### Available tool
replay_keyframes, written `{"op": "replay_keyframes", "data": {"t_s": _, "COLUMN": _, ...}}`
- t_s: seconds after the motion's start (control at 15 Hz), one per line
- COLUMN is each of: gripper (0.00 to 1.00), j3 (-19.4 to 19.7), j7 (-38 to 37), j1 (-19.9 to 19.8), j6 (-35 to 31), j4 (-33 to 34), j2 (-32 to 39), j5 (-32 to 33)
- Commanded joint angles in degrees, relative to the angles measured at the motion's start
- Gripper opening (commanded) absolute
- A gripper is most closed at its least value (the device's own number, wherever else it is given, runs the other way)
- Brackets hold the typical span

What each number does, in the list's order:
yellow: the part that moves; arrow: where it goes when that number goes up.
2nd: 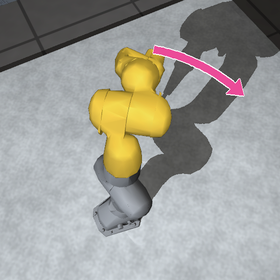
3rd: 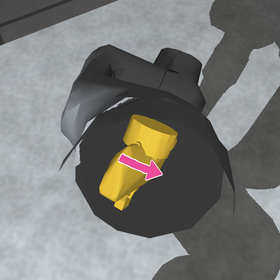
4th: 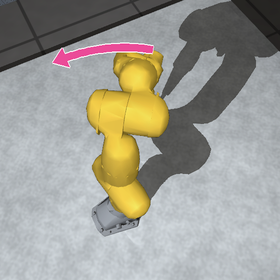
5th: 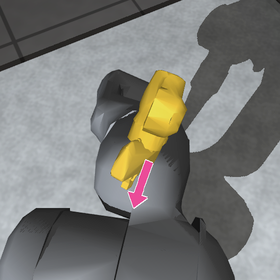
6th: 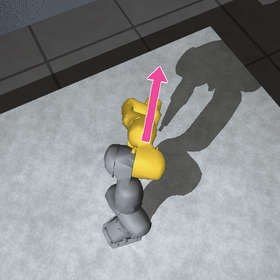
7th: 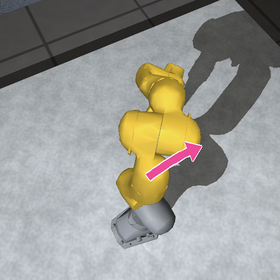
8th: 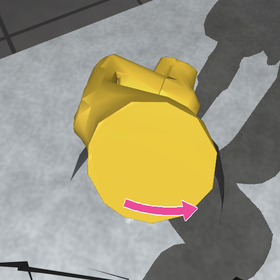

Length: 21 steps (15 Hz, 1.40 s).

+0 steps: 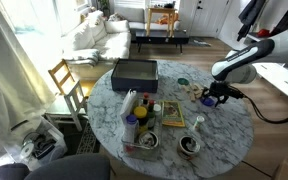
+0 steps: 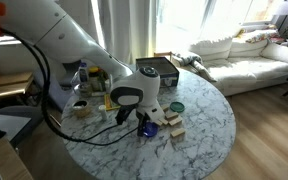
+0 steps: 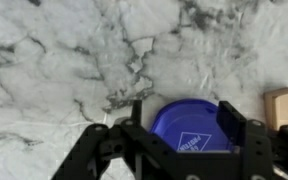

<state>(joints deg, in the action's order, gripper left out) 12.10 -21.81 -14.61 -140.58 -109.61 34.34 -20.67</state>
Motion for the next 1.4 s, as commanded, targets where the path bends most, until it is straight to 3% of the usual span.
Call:
{"op": "replay_keyframes", "data": {"t_s": 0.0, "gripper": 0.82, "j3": 0.4, "j7": -0.8, "j1": 0.4, "j6": -0.9, "j4": 0.0, "j2": 0.6, "j5": 0.8}}
{"op": "replay_keyframes", "data": {"t_s": 0.2, "gripper": 0.89, "j3": 0.3, "j7": -0.6, "j1": -0.3, "j6": -1.6, "j4": 0.5, "j2": 1.3, "j5": 0.0}}
{"op": "replay_keyframes", "data": {"t_s": 0.53, "gripper": 0.86, "j3": -0.7, "j7": 0.2, "j1": -2.3, "j6": -3.8, "j4": 1.0, "j2": 2.6, "j5": -2.8}}
{"op": "replay_keyframes", "data": {"t_s": 0.93, "gripper": 0.58, "j3": -1.5, "j7": 0.6, "j1": -3.4, "j6": -3.9, "j4": 1.6, "j2": 3.3, "j5": -4.9}}
{"op": "replay_keyframes", "data": {"t_s": 1.07, "gripper": 0.61, "j3": -1.6, "j7": 0.6, "j1": -3.4, "j6": -3.8, "j4": 1.9, "j2": 3.4, "j5": -5.2}}
{"op": "replay_keyframes", "data": {"t_s": 1.33, "gripper": 0.45, "j3": -1.7, "j7": 0.6, "j1": -3.7, "j6": -3.6, "j4": 2.3, "j2": 3.4, "j5": -5.5}}
